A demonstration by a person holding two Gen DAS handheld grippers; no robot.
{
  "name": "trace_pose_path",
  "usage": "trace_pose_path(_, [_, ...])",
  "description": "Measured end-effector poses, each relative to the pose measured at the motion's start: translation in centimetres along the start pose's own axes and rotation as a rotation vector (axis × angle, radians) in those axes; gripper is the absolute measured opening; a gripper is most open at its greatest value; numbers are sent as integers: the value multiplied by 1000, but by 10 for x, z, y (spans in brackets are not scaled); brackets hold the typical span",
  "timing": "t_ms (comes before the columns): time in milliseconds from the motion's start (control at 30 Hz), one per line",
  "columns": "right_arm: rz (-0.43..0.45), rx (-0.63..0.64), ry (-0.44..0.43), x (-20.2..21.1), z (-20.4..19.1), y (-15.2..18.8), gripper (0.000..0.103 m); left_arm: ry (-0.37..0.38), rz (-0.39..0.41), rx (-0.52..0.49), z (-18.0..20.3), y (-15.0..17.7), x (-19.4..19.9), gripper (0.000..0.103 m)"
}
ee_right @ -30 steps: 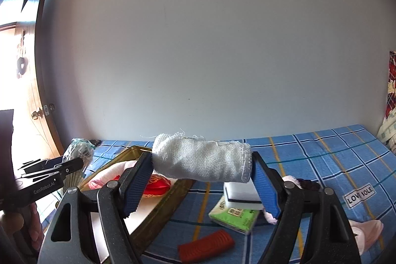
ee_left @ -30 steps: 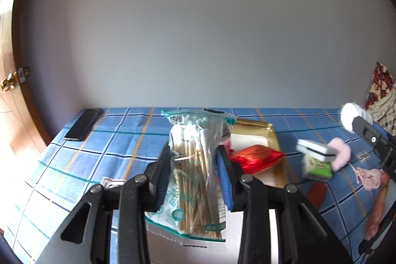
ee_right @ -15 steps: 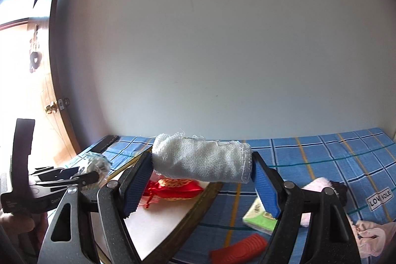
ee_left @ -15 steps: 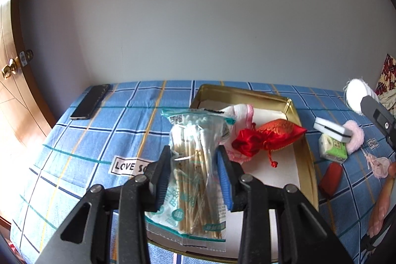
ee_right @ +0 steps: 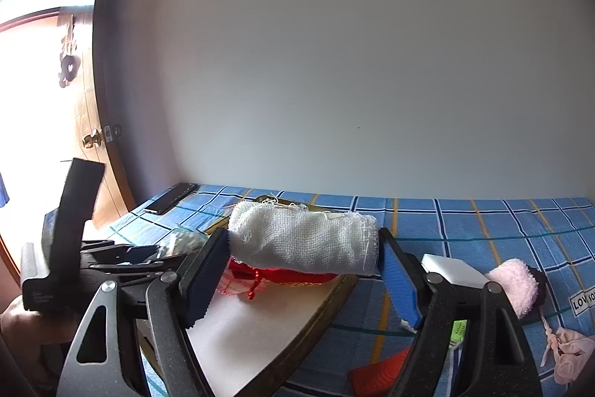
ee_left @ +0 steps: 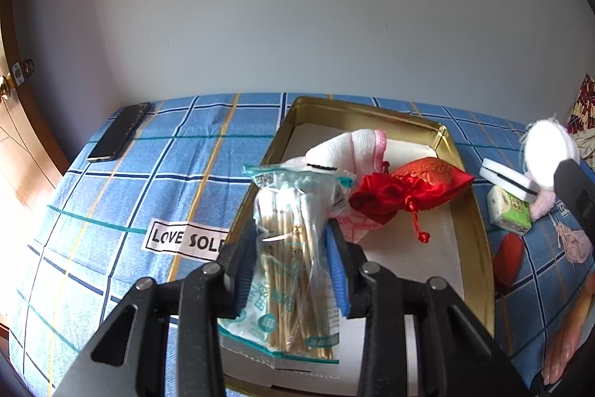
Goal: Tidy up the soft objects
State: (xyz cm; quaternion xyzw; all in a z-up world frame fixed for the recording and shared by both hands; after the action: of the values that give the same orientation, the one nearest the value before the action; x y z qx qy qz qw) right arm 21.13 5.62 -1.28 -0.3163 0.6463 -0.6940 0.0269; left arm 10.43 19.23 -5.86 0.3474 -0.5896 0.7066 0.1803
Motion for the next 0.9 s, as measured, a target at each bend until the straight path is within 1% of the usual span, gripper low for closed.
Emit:
trace_pose_path(100, [-4,0,-7,-1,-3,0,80,3,-20,-2,-1,-2,-8,35])
trace_pose_path(167, [-16,7,-16,-5,-6,2,80,15,-42,-4,-2,-3,-13,35])
trace_pose_path(300, [-52,44,-37,-15,-18,8,80,9,-79,-19,-5,-2,-25,36])
trace_pose_path(400, [-71,51,-48,-25,-25,12,80,-8,-94,-31,-6,1,-29,49])
trace_pose_path(467, [-75,58,-44,-27,-27,14,80,-6,-71,-49,-4,1,-24,51])
trace_pose_path(533, [-77,56,-43,-29,-28,15,80,-22,-47,-72,-2,0,-18,54])
trace_pose_path(567, [-80,55,-42,-30,-28,15,80,-23,-36,-75,-1,-1,-14,60])
trace_pose_path(633, [-84,54,-39,-30,-27,16,80,-30,-15,-75,-2,-3,-8,67])
trace_pose_path(733, [-98,63,-43,-32,-29,18,80,-42,19,-58,-8,-6,4,70])
trace_pose_path(767, [-104,68,-46,-33,-30,19,80,-44,31,-47,-11,-7,9,75])
trace_pose_path(833, [-112,79,-50,-34,-33,20,80,-64,60,-22,-18,-8,19,82])
trace_pose_path(900, [-119,84,-54,-36,-35,21,80,-74,88,-5,-26,-9,27,83])
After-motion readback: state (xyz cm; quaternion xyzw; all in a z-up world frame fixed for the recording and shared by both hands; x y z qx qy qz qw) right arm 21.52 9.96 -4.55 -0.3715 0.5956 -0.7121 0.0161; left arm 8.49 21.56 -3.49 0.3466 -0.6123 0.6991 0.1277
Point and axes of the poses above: each gripper's, at about its wrist camera, not at the fingertips, and x roughly against the way its jaws point, z to its right, y to its underside, the point moved 6 cm from there along -x, roughly the way its jaws point, and after that the axes turned 5 degrees about y, right-handed, at the moved point
